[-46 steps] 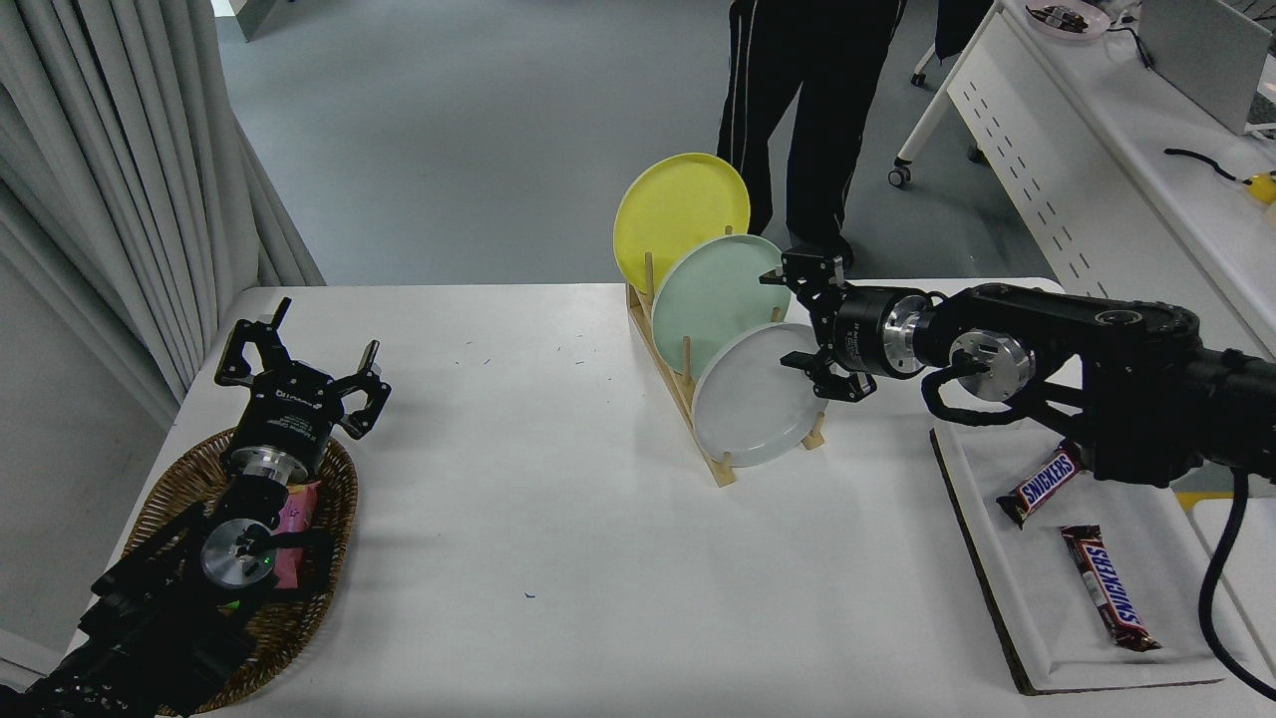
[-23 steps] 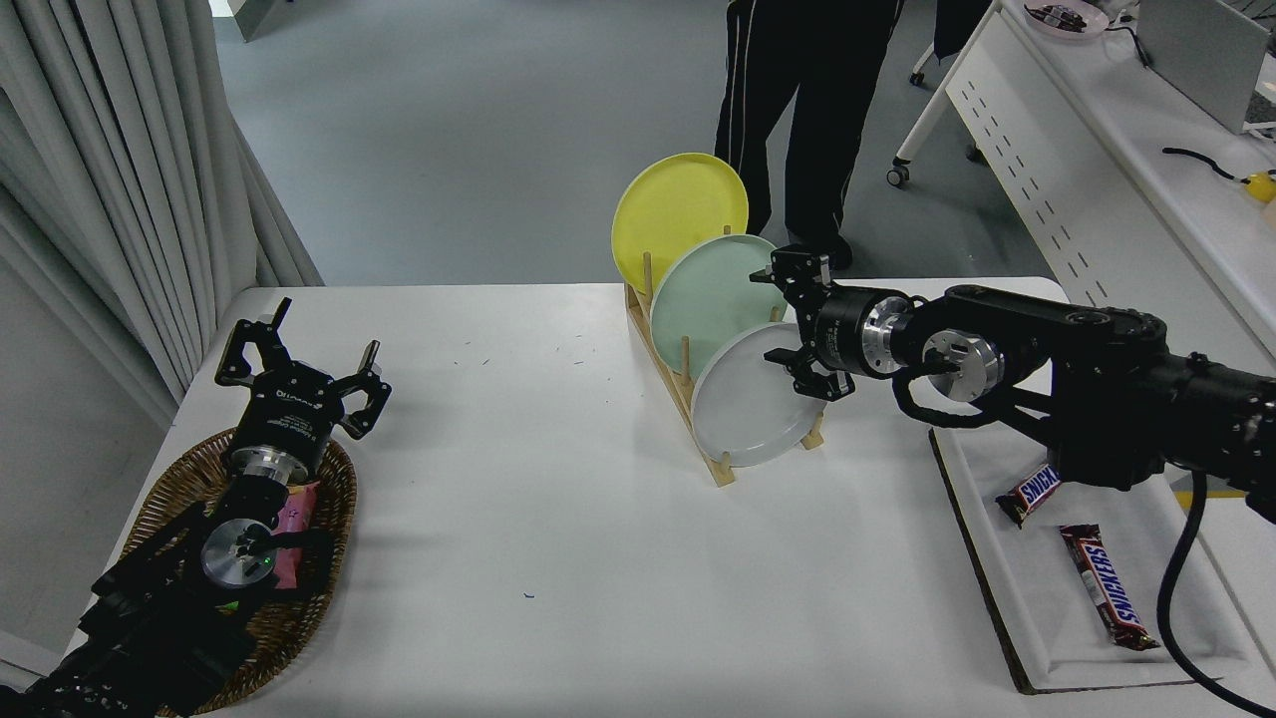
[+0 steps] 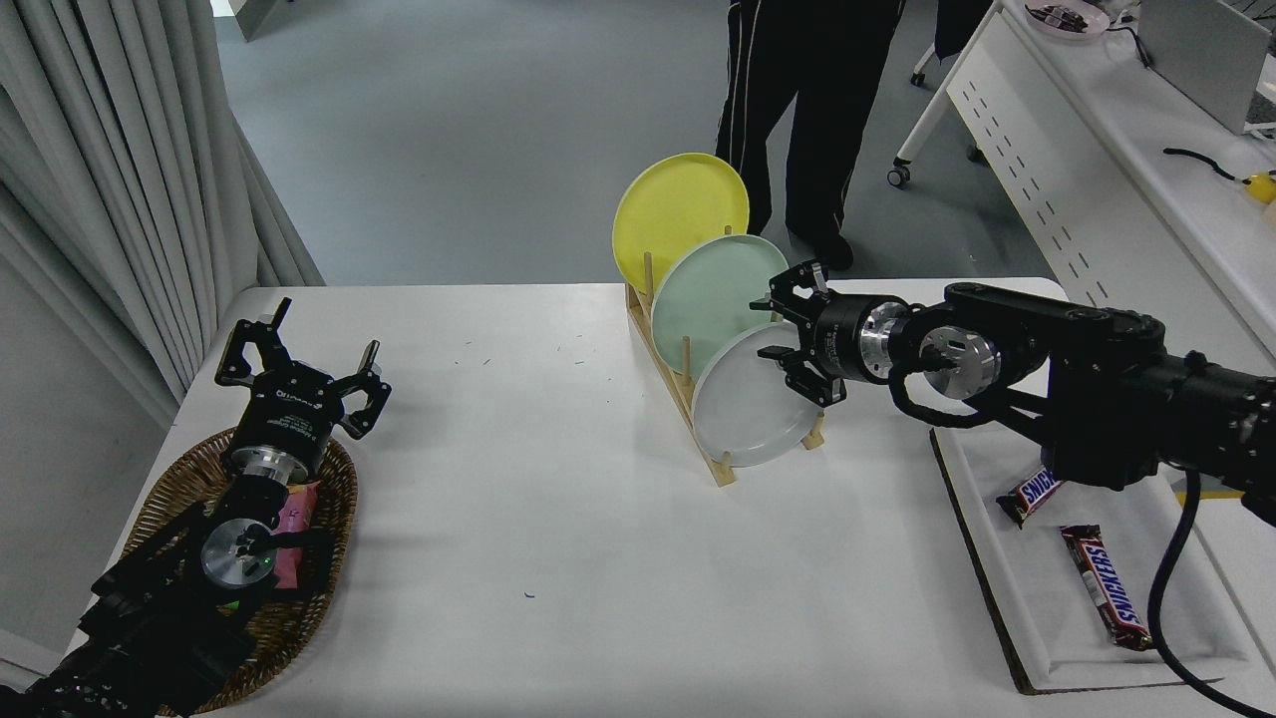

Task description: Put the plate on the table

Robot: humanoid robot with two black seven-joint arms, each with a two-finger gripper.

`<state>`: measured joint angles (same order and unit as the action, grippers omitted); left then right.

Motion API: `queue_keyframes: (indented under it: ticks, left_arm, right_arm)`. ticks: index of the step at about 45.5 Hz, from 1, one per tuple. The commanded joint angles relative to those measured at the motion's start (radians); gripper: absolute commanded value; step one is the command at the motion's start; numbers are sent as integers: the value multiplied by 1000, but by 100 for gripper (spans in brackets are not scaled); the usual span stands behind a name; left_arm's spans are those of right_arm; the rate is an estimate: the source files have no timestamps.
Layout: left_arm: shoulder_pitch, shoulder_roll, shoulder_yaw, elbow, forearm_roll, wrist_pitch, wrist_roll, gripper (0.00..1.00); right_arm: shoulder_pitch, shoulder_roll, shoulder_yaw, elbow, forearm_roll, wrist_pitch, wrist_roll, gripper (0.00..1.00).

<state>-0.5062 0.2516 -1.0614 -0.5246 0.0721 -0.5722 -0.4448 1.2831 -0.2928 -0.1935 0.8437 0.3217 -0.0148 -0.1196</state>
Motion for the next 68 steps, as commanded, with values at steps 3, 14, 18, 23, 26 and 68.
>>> queue_keyframes:
  ticks: [3, 14, 18, 23, 26, 68]
  left_arm:
    - [0, 0, 0, 0, 0, 0, 0, 100]
    - [0, 0, 0, 0, 0, 0, 0, 100]
    - [0, 0, 0, 0, 0, 0, 0, 100]
    - [0, 0, 0, 0, 0, 0, 0, 100]
    - [0, 0, 0, 0, 0, 0, 0, 100]
    - [0, 0, 0, 0, 0, 0, 0, 100]
  right_arm:
    - [-5, -2, 19, 0, 5, -1, -5, 44]
    - [-16, 0, 26, -2, 7, -2, -5, 35]
    - [-18, 0, 35, -2, 7, -2, -5, 33]
    - [-19, 0, 48, -2, 7, -2, -5, 32]
    - [-19, 1, 48, -3, 7, -2, -5, 31]
    - [-25, 0, 58, -6, 5, -39, -26, 17]
